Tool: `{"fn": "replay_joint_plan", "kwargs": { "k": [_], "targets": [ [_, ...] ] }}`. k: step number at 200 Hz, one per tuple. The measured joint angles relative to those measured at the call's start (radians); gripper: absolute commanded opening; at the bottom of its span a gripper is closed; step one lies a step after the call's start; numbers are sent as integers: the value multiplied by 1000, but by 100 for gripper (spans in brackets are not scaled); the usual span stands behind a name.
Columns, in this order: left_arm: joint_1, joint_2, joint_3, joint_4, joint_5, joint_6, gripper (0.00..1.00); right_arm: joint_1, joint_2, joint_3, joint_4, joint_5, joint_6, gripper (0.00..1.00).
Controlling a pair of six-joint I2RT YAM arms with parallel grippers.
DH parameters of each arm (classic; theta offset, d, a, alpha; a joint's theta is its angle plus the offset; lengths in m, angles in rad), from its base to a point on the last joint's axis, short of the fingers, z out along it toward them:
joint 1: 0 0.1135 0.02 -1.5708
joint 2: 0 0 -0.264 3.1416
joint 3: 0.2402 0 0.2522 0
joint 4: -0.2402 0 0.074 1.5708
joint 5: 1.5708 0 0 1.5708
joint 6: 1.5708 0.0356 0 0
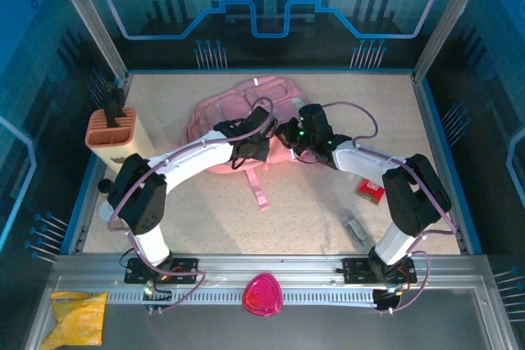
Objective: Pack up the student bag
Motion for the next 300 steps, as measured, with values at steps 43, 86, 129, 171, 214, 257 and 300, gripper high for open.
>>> {"fn": "replay_joint_plan", "kwargs": {
  "k": [43,86,129,171,214,257,300],
  "targets": [
    [0,24,0,20,-5,69,25,-3,0,0,-1,1,3,0],
    [-3,29,0,40,-4,101,11,-8,0,0,0,-2,3,0],
    [-6,27,-12,61,0,105,4,-24,0,-14,10,-23,2,0],
    [-8,0,-57,101,2,105,1,-48,0,-31,26,-79,2,0],
    [-8,-42,-116,148,4,104,1,-76,-10,-38,26,-131,2,0],
    [-6,-62,-160,158,5,101,0,-110,-15,-42,14,-175,-2,0],
    [-5,-89,-220,173,5,93,0,-156,-14,-42,2,-239,-16,0]
  ]
}}
